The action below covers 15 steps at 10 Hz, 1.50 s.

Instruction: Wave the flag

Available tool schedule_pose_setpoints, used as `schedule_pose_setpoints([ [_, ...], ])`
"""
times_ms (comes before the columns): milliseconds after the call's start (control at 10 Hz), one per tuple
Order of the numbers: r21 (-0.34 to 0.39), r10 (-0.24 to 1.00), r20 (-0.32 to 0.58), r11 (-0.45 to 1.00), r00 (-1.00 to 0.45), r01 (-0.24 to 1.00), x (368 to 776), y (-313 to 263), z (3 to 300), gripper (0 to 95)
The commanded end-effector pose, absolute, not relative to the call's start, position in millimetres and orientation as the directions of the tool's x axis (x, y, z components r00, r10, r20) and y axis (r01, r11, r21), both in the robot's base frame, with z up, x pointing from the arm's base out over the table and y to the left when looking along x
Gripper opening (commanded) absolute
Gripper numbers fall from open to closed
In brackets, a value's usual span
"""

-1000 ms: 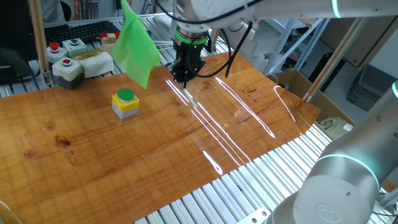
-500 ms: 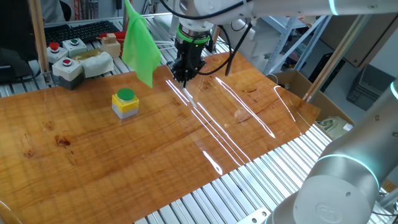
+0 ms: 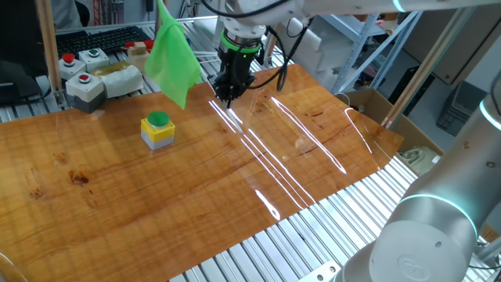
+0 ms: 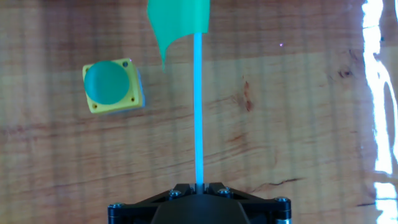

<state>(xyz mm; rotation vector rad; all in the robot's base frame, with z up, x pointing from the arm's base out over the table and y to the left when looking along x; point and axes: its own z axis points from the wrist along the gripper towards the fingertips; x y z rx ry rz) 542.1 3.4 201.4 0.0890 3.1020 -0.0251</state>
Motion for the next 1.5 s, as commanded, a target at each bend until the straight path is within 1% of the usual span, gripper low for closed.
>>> schedule_pose_setpoints([
  [100,-0.009,0.045,-0.028,0.999,-0.999,0.045,540,4,202,0.0],
  [300,-0.011,0.038,-0.01,0.999,-0.999,0.038,532,7,203,0.0],
  [400,-0.006,0.04,-0.003,0.999,-0.999,0.04,522,12,205,0.0],
  [800,-0.002,0.047,-0.005,0.999,-0.999,0.047,491,21,210,0.0],
  [1100,-0.002,0.047,-0.002,0.999,-0.999,0.047,483,23,212,0.0],
  [1500,-0.008,0.047,-0.001,0.999,-0.999,0.047,482,24,212,0.0],
])
